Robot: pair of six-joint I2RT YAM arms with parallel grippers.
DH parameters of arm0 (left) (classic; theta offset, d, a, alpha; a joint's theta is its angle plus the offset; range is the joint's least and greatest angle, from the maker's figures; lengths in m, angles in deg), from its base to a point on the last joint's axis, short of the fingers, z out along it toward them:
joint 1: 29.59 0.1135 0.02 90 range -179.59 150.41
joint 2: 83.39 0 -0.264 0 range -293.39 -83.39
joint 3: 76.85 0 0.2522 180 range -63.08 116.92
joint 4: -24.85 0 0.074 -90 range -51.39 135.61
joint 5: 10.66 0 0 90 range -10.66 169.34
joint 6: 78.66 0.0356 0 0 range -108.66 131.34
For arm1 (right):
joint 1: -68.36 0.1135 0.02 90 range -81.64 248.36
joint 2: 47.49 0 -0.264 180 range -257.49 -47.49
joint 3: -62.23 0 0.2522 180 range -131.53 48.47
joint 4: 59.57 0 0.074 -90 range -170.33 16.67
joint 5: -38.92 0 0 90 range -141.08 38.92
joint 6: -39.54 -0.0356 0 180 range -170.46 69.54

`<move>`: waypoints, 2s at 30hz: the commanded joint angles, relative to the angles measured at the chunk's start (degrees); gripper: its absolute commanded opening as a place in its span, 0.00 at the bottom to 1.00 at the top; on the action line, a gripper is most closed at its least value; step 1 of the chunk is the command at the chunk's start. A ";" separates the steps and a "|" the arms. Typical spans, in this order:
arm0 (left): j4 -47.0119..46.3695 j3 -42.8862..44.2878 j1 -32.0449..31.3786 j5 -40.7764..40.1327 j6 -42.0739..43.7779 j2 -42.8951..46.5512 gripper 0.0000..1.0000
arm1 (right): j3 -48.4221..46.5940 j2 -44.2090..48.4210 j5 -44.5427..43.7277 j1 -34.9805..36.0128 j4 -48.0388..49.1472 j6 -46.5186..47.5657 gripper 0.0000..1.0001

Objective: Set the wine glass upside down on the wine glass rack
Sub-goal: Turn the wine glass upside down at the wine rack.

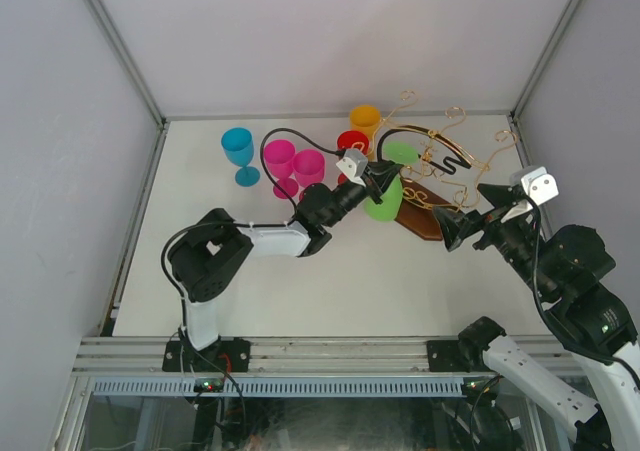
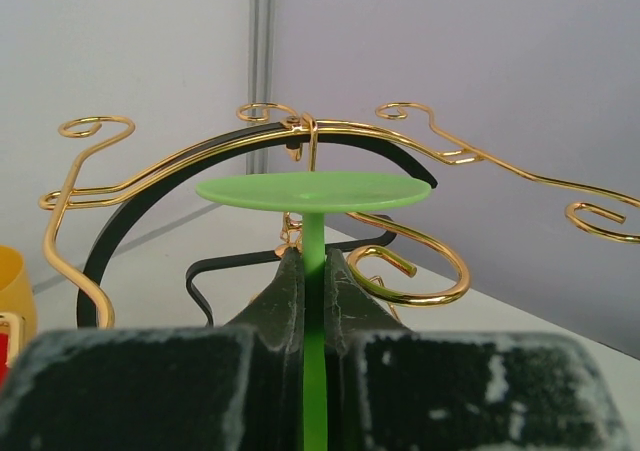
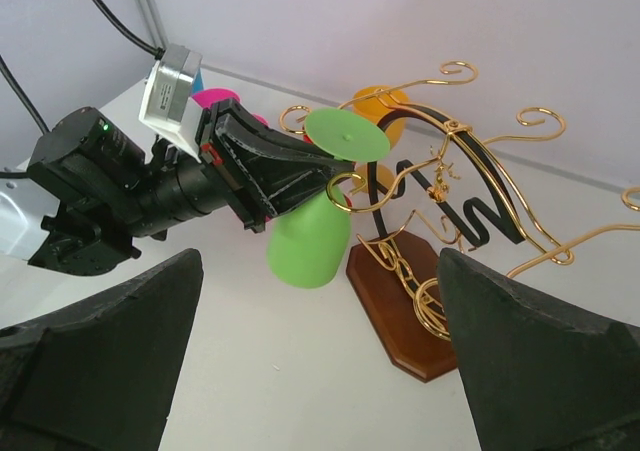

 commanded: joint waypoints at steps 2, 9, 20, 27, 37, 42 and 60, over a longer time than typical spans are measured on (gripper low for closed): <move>-2.09 1.61 -0.23 -0.56 0.91 -0.81 0.00 | -0.29 -0.19 0.42 -0.35 0.72 0.49 1.00; -2.16 4.42 -0.71 0.26 -0.32 -2.65 0.00 | -0.29 -0.13 0.41 -0.35 0.60 0.31 1.00; -1.24 6.71 -1.96 2.02 -0.42 -4.07 0.00 | -0.29 -0.08 0.33 -0.35 0.54 0.23 1.00; -1.02 7.27 -2.68 3.49 -0.04 -4.39 0.00 | -0.29 -0.26 0.09 -0.35 0.63 0.40 1.00; -1.36 7.08 -3.43 5.88 -0.04 -5.12 0.00 | -0.29 -0.09 -0.36 -0.28 0.15 0.48 1.00; -1.46 7.35 -3.95 6.78 0.11 -4.86 0.00 | -0.30 -0.04 -0.63 -0.33 -0.24 0.57 1.00; -2.25 6.59 -6.71 9.43 3.85 -5.60 0.00 | -0.29 0.37 -2.26 -0.35 -0.95 1.03 1.00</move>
